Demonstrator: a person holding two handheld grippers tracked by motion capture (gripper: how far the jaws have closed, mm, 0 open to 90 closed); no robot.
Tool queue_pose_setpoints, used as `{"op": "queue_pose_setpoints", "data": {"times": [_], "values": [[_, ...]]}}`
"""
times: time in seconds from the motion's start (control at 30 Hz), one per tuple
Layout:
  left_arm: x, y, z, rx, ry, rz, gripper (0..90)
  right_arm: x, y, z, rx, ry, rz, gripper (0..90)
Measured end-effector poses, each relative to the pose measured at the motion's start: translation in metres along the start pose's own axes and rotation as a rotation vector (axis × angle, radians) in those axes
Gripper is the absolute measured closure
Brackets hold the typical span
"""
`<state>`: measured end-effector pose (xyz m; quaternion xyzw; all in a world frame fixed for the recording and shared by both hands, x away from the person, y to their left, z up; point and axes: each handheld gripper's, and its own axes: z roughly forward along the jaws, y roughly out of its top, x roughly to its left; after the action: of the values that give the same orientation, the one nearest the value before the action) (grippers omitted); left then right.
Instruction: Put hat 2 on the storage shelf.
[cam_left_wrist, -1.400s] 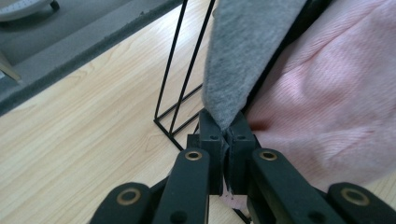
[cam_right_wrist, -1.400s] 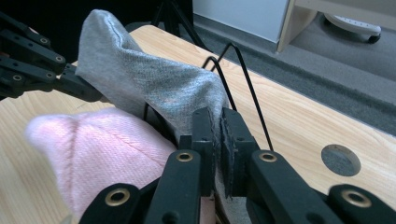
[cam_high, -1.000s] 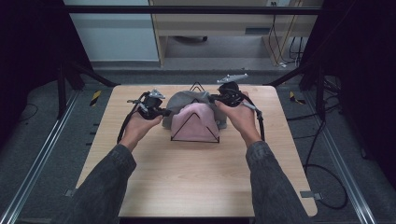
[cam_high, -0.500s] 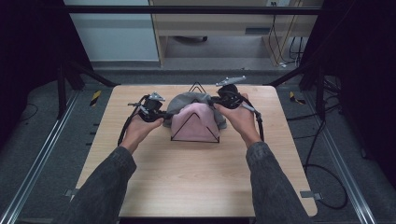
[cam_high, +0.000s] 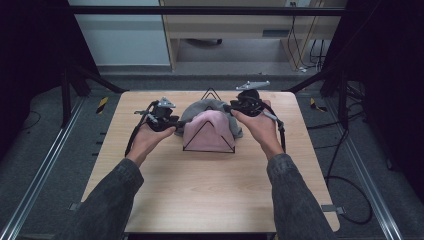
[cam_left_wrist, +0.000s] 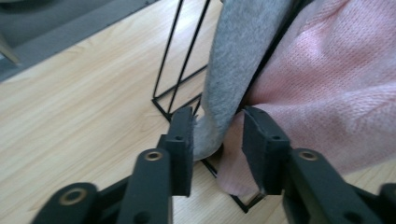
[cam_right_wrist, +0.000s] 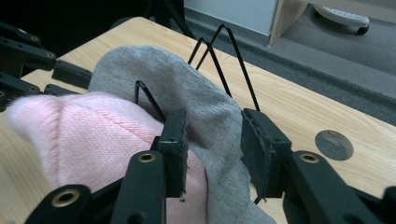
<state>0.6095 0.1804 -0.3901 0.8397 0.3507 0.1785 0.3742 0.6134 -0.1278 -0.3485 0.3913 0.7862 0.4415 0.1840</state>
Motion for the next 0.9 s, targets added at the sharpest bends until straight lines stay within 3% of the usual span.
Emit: {"op": "queue_pose_setpoints", "data": {"times": [0.23, 0.47, 0.67, 0.9], "values": [[-0.008, 0.009, -0.025, -0.03, 0.03, 0.011, 47.2, 0.009, 0.003, -0.012, -0.02, -0.002, 0.011, 55.1], [-0.025, 0.017, -0.049, -0.069, 0.034, 0.038, 31.7, 0.019, -0.001, -0.023, -0.041, 0.001, 0.02, 49.5], [-0.036, 0.011, -0.057, -0.049, 0.042, 0.027, 18.9, 0.023, -0.005, -0.032, -0.052, 0.004, 0.024, 44.7], [-0.048, 0.003, -0.063, -0.044, 0.033, 0.026, 14.5, 0.029, -0.01, -0.041, -0.057, 0.016, 0.015, 35.6]]}}
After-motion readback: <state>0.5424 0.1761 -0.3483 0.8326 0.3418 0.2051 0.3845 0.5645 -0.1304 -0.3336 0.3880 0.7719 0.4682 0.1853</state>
